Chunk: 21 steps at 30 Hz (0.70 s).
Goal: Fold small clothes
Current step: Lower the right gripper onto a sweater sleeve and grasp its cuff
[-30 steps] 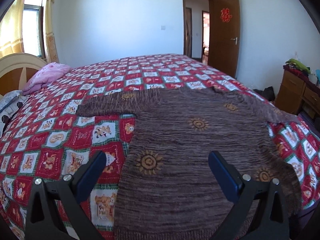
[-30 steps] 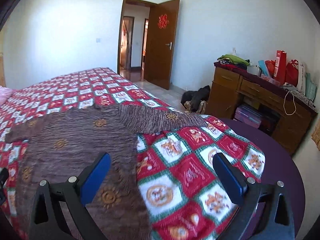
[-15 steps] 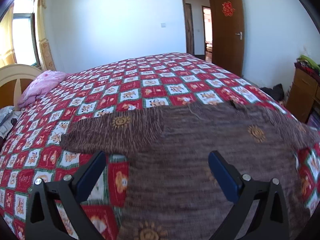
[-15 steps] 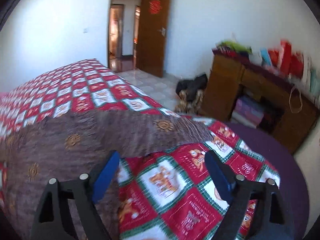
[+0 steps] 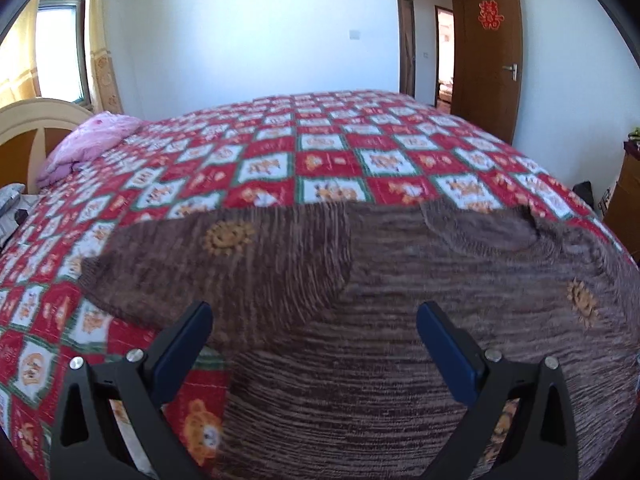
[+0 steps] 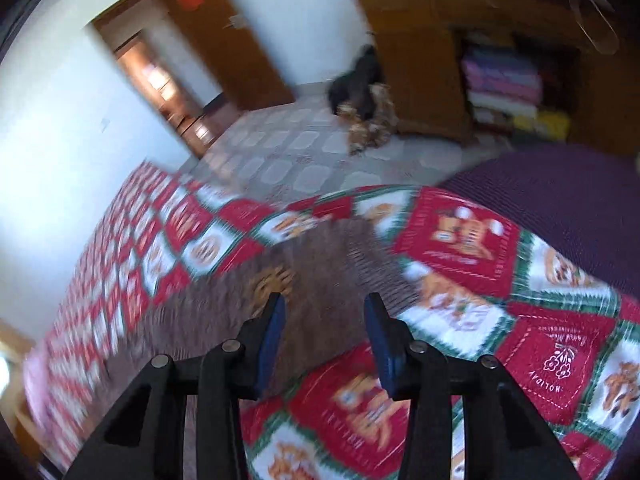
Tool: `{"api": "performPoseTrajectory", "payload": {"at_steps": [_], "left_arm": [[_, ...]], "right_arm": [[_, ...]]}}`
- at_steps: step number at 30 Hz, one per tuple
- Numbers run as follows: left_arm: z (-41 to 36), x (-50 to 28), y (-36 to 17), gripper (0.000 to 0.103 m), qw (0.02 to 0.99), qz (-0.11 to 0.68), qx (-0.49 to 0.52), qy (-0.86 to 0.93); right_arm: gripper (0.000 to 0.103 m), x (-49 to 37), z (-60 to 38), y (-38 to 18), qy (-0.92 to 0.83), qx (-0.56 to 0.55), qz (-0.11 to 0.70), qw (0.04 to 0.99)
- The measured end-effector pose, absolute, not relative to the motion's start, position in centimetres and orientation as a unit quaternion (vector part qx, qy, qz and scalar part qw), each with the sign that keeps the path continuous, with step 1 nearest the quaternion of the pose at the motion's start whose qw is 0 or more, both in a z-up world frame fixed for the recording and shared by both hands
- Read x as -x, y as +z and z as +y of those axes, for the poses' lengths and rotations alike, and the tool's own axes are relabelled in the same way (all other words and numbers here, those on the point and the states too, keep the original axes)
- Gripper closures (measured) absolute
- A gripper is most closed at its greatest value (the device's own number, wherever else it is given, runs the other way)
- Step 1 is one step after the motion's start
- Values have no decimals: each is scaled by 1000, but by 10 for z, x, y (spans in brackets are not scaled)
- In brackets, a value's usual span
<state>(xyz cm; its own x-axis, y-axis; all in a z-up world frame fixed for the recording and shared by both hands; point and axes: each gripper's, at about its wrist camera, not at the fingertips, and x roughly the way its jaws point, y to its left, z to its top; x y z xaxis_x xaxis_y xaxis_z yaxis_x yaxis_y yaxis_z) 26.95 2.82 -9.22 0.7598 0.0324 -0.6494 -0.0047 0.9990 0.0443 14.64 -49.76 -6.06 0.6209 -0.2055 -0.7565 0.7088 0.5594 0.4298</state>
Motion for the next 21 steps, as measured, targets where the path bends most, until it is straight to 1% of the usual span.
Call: {"api": "performPoseTrajectory", "payload": {"at_steps": [3, 5, 8, 11, 16, 17, 18, 19, 20, 21], "left_arm": [[28, -279, -106, 0, 923, 386, -15, 10], [33, -281, -105, 0, 922, 387, 2, 12], [37, -286, -114, 0, 911, 412, 17, 9], [36, -286, -116, 0, 911, 412, 17, 12], [31, -288, -118, 0, 911, 413, -2, 20], [32, -288, -118, 0, 911, 412, -1, 19], [33, -288, -118, 0, 911, 412, 2, 18], [34, -288, -118, 0, 911, 411, 4, 16], [34, -288, -118, 0, 912, 411, 5, 16], [34, -288, -118, 0, 912, 410, 6, 15]], "right_arm": [[60, -140, -522, -73, -290, -402, 329, 804], [60, -142, -532, -79, -297, -403, 334, 799], [60, -151, -542, -91, -290, -408, 352, 791], [60, -165, -543, -100, -290, -396, 364, 791], [60, -181, -539, -99, -296, -343, 381, 806], [61, -182, -538, -99, -296, -335, 385, 807], [68, -185, -536, -99, -297, -322, 392, 809], [72, -187, -535, -100, -298, -308, 401, 809], [73, -189, -533, -100, -299, -295, 409, 810], [79, -191, -531, -99, -300, -283, 414, 811]]}}
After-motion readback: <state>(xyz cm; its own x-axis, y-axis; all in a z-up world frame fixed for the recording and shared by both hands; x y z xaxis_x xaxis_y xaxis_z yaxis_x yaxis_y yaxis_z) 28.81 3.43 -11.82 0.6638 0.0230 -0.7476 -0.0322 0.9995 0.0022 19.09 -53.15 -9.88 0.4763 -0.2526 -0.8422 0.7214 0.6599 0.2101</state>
